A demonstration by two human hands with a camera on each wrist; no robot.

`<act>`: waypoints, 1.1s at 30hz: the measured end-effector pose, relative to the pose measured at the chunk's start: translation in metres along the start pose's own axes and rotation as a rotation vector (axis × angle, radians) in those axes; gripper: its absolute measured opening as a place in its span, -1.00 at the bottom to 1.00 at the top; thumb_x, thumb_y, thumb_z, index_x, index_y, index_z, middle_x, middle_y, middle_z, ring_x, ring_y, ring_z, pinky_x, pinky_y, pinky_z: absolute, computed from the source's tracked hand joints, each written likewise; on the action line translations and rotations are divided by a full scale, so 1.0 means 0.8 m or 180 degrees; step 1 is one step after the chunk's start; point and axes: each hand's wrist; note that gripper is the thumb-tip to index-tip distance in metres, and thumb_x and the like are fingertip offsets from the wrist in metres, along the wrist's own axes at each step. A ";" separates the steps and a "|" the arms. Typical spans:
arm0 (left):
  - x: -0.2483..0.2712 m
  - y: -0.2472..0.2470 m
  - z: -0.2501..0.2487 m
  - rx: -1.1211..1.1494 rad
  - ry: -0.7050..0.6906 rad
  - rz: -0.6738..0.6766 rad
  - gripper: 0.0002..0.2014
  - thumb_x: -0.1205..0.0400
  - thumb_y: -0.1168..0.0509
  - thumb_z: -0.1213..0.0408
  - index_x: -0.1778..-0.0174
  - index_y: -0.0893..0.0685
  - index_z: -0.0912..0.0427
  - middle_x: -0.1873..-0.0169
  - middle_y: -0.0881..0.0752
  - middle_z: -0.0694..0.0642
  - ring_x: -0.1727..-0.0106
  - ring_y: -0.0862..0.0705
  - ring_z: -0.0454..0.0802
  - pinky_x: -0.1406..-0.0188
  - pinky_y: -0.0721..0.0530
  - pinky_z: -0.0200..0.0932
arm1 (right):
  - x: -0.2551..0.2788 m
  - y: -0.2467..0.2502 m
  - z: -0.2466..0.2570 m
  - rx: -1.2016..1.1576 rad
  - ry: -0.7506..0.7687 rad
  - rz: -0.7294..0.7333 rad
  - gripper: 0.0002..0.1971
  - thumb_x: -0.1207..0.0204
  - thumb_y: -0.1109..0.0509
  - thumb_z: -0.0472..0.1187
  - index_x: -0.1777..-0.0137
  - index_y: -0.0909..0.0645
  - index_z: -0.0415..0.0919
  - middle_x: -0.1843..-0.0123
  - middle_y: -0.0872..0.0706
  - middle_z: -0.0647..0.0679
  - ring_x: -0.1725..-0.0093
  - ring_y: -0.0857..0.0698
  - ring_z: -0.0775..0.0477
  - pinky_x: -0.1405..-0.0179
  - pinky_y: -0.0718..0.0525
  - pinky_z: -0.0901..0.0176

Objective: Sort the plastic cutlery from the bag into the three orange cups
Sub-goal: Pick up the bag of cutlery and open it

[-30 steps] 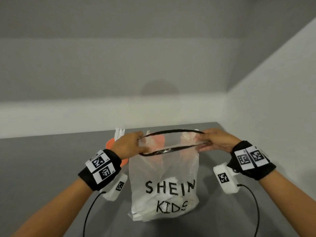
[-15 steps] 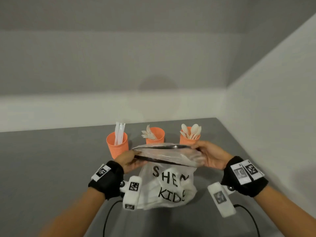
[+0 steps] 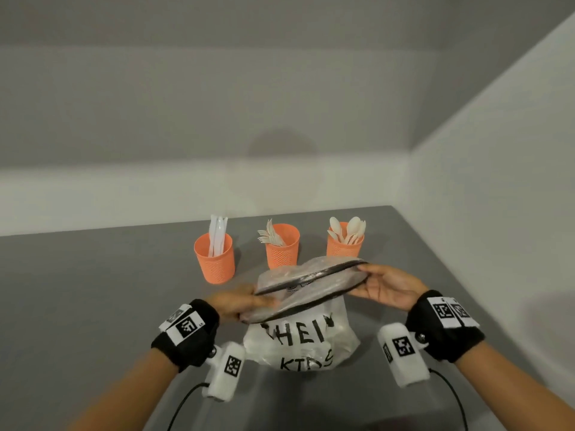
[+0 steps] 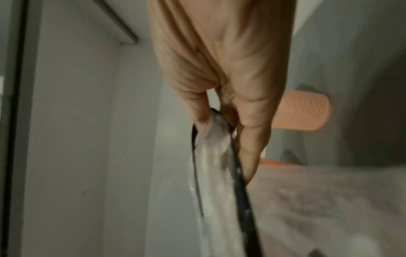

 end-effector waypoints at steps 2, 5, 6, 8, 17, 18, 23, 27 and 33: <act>0.000 -0.007 0.008 -0.0114 0.0129 0.0279 -0.58 -0.32 -0.45 -0.17 0.33 -0.60 0.15 0.65 -0.47 -0.11 0.65 -0.36 -0.21 0.62 -0.34 -0.39 | -0.006 -0.006 -0.002 -0.0149 0.0084 -0.0217 -0.45 0.04 -0.68 -0.47 0.00 -0.60 -0.49 0.16 -0.79 -0.41 0.23 -0.82 -0.28 0.39 -0.79 -0.11; 0.000 -0.015 0.013 0.0820 0.0365 0.0088 -0.67 -0.47 -0.35 -0.01 0.06 -0.68 0.20 0.38 -0.77 0.02 0.42 -0.72 -0.15 0.42 -0.72 -0.29 | -0.010 -0.014 -0.008 -0.0408 0.0135 -0.0675 -0.83 -0.59 -0.13 -0.42 -0.01 -0.54 -0.44 0.29 -0.80 -0.34 0.35 -0.82 -0.21 0.46 -0.78 -0.04; -0.002 -0.013 0.013 0.1310 0.0407 -0.0052 -0.73 -0.54 -0.30 0.08 0.01 -0.69 0.21 0.32 -0.78 0.06 0.37 -0.75 -0.12 0.39 -0.76 -0.25 | -0.013 -0.009 -0.010 -0.0424 0.0164 -0.0713 -0.78 -0.63 -0.06 -0.41 -0.02 -0.54 -0.43 0.30 -0.80 -0.32 0.37 -0.82 -0.18 0.48 -0.78 0.01; -0.003 -0.008 0.010 0.2157 0.0412 -0.0367 -0.79 -0.59 -0.25 0.17 0.03 -0.67 0.23 0.32 -0.72 0.11 0.42 -0.71 -0.07 0.49 -0.73 -0.25 | -0.010 -0.006 -0.015 -0.0242 0.0142 -0.0678 -0.77 -0.64 -0.06 -0.40 -0.05 -0.55 -0.42 0.30 -0.81 -0.27 0.38 -0.81 -0.11 0.47 -0.77 0.11; -0.024 -0.010 0.000 0.3746 0.0311 -0.1081 -0.80 -0.70 -0.15 0.27 0.02 -0.56 0.37 0.19 -0.68 0.27 0.46 -0.78 0.15 0.59 -0.75 0.03 | 0.003 -0.015 -0.070 0.2600 -0.0654 0.0458 -0.33 0.06 -0.64 0.32 0.12 -0.72 -0.21 0.25 -0.83 0.06 0.27 -0.77 0.16 0.19 -0.71 0.37; -0.026 -0.014 0.001 0.3724 0.0333 -0.1085 -0.77 -0.71 -0.15 0.26 0.02 -0.57 0.39 0.25 -0.73 0.30 0.49 -0.77 0.15 0.60 -0.74 0.02 | 0.000 -0.012 -0.071 0.2449 -0.0684 0.0487 -0.29 0.12 -0.67 0.32 0.12 -0.72 -0.23 0.24 -0.83 0.04 0.26 -0.78 0.14 0.17 -0.72 0.35; -0.018 -0.009 0.017 0.2566 0.0218 -0.0778 -0.74 -0.69 -0.15 0.24 -0.10 -0.64 0.33 0.31 -0.82 0.22 0.19 -0.73 0.07 0.16 -0.72 -0.07 | -0.006 0.009 -0.063 0.0925 -0.0277 0.0247 -0.50 0.16 -0.78 0.09 0.28 -0.77 -0.17 0.19 -0.81 -0.06 0.24 -0.78 0.05 0.24 -0.75 0.25; 0.001 -0.008 0.030 0.0585 0.0330 -0.0590 -0.68 -0.55 -0.32 -0.06 0.04 -0.62 0.15 0.73 -0.44 -0.13 0.73 -0.34 -0.25 0.75 -0.34 -0.42 | -0.012 0.012 -0.054 -0.0627 -0.0051 0.0048 -0.35 0.39 -0.78 -0.32 0.16 -0.77 -0.45 0.03 -0.79 -0.38 0.08 -0.81 -0.28 0.21 -0.80 -0.14; 0.008 -0.026 0.028 0.0062 0.0375 0.0272 -0.73 -0.59 -0.30 0.09 0.46 -0.63 -0.01 0.71 -0.31 -0.15 0.68 -0.24 -0.26 0.65 -0.21 -0.44 | -0.035 -0.008 -0.053 -0.1505 0.0188 -0.0580 -0.87 -0.12 -0.35 -0.39 0.29 -0.57 -0.35 0.41 -0.73 -0.22 0.45 -0.77 -0.17 0.41 -0.79 -0.16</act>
Point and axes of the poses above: each hand's wrist, its own x-axis away from the middle knuckle, its own y-axis out of the back of the hand, z = x × y
